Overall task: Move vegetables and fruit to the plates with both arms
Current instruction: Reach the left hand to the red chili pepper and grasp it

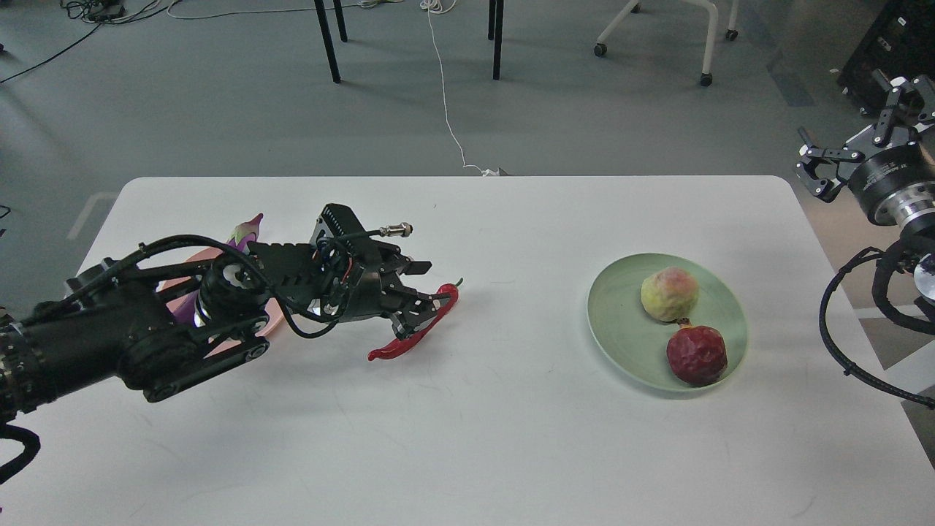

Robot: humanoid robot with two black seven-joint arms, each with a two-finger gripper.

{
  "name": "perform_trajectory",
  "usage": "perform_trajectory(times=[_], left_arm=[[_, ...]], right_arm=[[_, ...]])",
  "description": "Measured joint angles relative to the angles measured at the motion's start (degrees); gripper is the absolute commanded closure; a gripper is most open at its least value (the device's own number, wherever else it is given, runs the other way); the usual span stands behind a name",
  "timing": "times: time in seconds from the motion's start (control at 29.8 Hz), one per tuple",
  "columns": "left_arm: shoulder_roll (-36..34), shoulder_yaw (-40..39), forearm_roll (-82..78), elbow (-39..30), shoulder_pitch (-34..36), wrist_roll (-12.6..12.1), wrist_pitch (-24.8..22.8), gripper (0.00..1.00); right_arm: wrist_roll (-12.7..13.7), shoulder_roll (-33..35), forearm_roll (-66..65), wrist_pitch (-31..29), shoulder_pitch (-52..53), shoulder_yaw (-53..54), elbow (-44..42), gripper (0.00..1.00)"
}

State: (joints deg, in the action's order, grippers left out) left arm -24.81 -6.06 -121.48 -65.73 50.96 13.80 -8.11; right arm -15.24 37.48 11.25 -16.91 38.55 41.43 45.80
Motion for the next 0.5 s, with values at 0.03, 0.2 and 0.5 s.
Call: perform_trajectory(times=[0.03,0.2,0.5], left_arm=[[0.6,0.0,-0.8,0.7,-0.6,0.0,0.0,0.45],[3.1,0.1,-2.5,4.8,-2.9,-0.2,0.2,0.45],[2.9,-0.4,-2.3,7.0,-3.7,-0.1,0.9,0.92]], right_arm=[[-0.1,0.0,0.0,-0.1,-0.2,0.0,0.0,0.01],[-0.3,0.0,0.0,-0.1,-0.3,0.2,0.2,0.01],[-0.3,-0.5,0.0,-0.1,-0.2,0.5,0.3,0.01]])
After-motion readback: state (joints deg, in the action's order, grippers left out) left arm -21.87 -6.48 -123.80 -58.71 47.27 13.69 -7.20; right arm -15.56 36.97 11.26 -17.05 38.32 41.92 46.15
